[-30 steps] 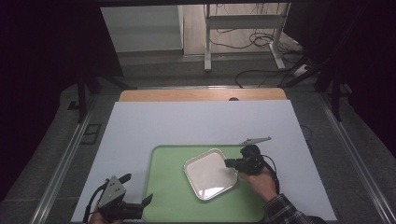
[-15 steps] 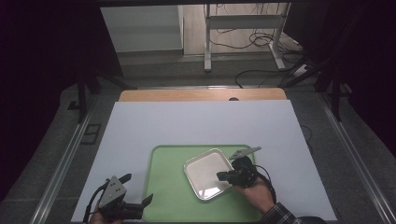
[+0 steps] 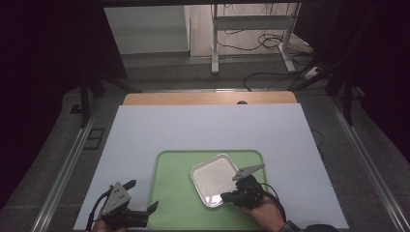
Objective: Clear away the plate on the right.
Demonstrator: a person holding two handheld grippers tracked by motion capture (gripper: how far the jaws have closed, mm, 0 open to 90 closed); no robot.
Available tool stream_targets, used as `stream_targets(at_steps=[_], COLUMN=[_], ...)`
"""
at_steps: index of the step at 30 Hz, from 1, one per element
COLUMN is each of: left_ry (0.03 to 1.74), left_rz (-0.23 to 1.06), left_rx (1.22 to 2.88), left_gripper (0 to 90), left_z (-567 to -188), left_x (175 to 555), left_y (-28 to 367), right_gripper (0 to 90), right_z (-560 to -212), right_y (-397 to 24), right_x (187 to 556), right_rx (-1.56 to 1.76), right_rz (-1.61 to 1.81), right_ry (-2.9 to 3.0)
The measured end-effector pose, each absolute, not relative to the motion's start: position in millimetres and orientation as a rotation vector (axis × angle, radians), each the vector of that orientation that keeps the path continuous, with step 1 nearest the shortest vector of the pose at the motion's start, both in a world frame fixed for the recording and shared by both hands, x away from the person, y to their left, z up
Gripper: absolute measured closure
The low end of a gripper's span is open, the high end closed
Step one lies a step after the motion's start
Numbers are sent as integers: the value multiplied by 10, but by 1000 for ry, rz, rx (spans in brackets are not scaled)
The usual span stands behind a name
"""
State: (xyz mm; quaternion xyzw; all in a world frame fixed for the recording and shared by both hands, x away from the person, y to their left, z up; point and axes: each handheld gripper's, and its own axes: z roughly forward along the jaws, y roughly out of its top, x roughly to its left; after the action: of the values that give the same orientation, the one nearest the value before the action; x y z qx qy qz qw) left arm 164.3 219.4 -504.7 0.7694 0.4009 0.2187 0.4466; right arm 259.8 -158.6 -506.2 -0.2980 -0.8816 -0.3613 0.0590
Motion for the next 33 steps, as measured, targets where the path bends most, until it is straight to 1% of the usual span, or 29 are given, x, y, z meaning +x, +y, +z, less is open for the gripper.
stream_targets(at_steps=[8, 33], left_ry=[994, 988], left_rz=[542, 545], left_rx=[1906, 1919], left_gripper=[0, 0], left_z=[-5048, -5049], left_x=[1646, 1647], left_y=[2190, 2178], right_gripper=[900, 900], right_z=[-5100, -5212], right_y=[-1583, -1272], right_x=[2502, 2666], right_rx=[-859, -837], right_rz=[-1063, -1052], right_ry=[-2683, -2797])
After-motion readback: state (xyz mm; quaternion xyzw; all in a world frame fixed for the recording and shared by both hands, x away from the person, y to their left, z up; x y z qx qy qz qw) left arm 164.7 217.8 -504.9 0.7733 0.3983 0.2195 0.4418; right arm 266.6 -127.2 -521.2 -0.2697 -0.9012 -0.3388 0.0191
